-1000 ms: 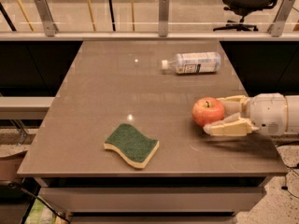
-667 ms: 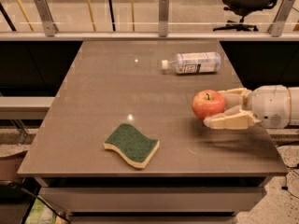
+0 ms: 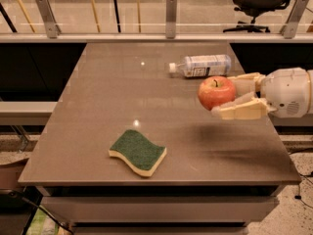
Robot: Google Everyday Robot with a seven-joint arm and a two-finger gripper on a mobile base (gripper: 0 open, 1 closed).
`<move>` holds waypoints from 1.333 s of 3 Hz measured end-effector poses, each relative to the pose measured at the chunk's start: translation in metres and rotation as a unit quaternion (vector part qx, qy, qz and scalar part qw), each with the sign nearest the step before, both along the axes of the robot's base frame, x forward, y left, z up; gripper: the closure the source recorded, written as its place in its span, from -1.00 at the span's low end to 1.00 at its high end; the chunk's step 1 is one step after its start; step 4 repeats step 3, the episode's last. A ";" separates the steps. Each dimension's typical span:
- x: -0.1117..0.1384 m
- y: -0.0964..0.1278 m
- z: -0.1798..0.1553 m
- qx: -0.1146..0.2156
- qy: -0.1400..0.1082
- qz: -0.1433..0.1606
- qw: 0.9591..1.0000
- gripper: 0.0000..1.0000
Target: Pick apple
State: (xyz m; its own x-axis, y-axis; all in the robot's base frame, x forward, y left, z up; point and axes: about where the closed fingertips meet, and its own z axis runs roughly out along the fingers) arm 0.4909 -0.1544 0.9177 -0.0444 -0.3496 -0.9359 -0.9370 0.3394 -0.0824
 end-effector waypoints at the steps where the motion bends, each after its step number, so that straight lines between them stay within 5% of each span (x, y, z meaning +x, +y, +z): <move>1: 0.000 0.009 0.023 -0.011 -0.015 0.005 1.000 1.00; 2: -0.005 0.023 0.058 -0.031 -0.037 0.015 0.999 1.00; 4: -0.005 0.023 0.058 -0.031 -0.037 0.015 0.999 1.00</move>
Offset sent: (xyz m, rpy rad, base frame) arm -0.0026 0.0217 0.0630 -0.0616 -0.0754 0.0445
